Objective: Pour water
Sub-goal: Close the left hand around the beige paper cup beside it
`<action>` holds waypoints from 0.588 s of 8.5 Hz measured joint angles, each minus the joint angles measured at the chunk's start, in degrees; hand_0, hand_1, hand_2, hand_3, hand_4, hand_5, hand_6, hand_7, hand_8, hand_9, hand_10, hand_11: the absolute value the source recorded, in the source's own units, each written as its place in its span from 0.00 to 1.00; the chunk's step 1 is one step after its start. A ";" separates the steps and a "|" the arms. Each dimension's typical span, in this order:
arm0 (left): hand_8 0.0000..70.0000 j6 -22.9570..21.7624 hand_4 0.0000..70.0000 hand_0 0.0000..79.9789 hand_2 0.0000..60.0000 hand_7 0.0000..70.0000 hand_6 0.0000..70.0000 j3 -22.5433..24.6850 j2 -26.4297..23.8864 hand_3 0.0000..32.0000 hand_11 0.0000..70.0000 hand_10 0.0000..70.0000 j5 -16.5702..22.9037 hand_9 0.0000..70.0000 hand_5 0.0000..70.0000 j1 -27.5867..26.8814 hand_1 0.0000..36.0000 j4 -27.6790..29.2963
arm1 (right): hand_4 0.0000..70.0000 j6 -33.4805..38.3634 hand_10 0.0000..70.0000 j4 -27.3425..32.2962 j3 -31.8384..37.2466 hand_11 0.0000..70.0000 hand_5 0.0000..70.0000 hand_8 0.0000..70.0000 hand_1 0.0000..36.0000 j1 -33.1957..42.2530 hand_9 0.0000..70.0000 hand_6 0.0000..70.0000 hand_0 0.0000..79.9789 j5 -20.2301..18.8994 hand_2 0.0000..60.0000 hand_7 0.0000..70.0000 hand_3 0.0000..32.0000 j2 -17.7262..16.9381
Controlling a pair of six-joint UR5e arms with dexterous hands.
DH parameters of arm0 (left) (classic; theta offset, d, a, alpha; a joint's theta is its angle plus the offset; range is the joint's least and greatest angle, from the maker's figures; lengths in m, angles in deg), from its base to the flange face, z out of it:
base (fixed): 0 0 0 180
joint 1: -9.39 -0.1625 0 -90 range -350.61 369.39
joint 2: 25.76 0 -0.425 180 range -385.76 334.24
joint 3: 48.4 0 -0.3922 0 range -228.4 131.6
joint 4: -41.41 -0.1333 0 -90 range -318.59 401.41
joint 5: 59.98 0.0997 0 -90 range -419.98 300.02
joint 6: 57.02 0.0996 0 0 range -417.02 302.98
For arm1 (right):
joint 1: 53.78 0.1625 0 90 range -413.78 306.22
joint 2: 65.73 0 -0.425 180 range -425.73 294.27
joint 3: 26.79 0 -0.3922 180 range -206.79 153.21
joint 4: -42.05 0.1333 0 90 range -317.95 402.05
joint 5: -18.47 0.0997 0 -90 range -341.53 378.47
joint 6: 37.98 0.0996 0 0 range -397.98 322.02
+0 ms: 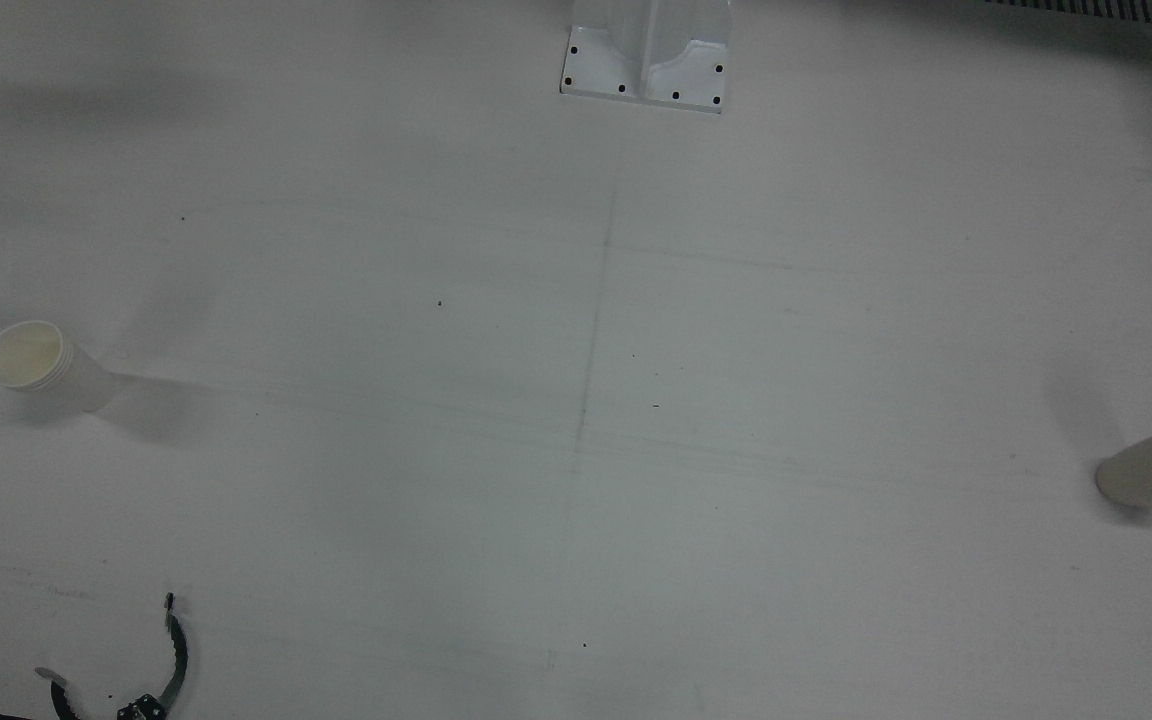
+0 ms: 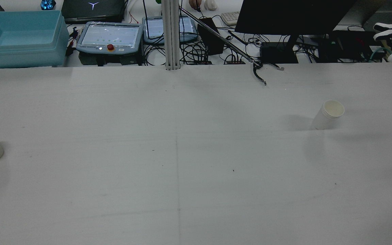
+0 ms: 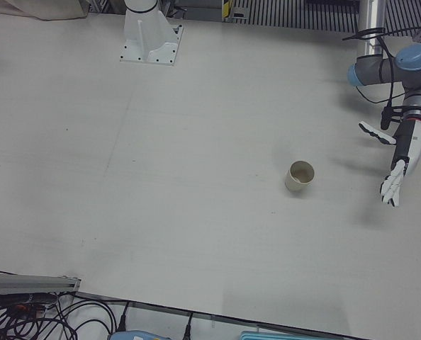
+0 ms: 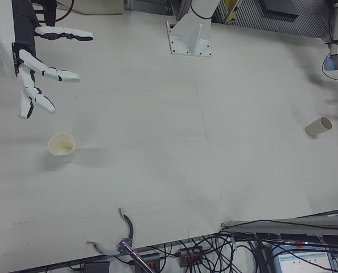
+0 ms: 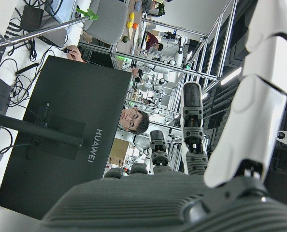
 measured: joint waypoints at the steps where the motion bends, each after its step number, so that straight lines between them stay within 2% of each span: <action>1: 0.01 2.09 0.28 0.57 0.00 0.10 0.09 0.00 -0.19 0.00 0.03 0.01 -0.65 0.00 0.00 -0.80 0.12 0.35 | 0.40 0.00 0.00 0.00 0.12 0.00 0.31 0.02 0.45 0.00 0.03 0.18 0.65 -0.03 0.13 0.24 0.00 0.14; 2: 0.02 3.27 0.26 0.59 0.00 0.10 0.09 0.09 -0.43 0.00 0.02 0.00 -0.34 0.00 0.00 -1.65 0.21 0.39 | 0.37 -0.03 0.00 0.00 0.22 0.00 0.31 0.02 0.48 0.00 0.03 0.17 0.66 -0.08 0.14 0.23 0.00 0.17; 3: 0.02 4.18 0.23 0.61 0.03 0.09 0.09 0.12 -0.65 0.00 0.04 0.01 0.69 0.00 0.00 -2.51 0.31 0.27 | 0.32 0.03 0.00 0.03 0.70 0.02 0.30 0.01 0.59 -0.03 0.02 0.15 0.70 -0.06 0.19 0.21 0.00 0.21; 4: 0.02 5.85 0.22 0.64 0.04 0.10 0.09 0.20 -0.80 0.00 0.07 0.03 2.35 0.00 0.01 -3.10 0.39 0.17 | 0.25 0.10 0.00 0.22 1.42 0.01 0.28 0.01 0.60 -0.03 0.02 0.12 0.70 -0.01 0.17 0.18 0.00 0.23; 5: 0.02 7.55 0.22 0.65 0.05 0.10 0.09 0.26 -0.94 0.00 0.07 0.03 3.72 0.00 0.01 -3.45 0.41 0.13 | 0.23 0.12 0.00 0.43 2.01 0.02 0.28 0.01 0.59 -0.02 0.01 0.11 0.69 0.01 0.16 0.18 0.00 0.24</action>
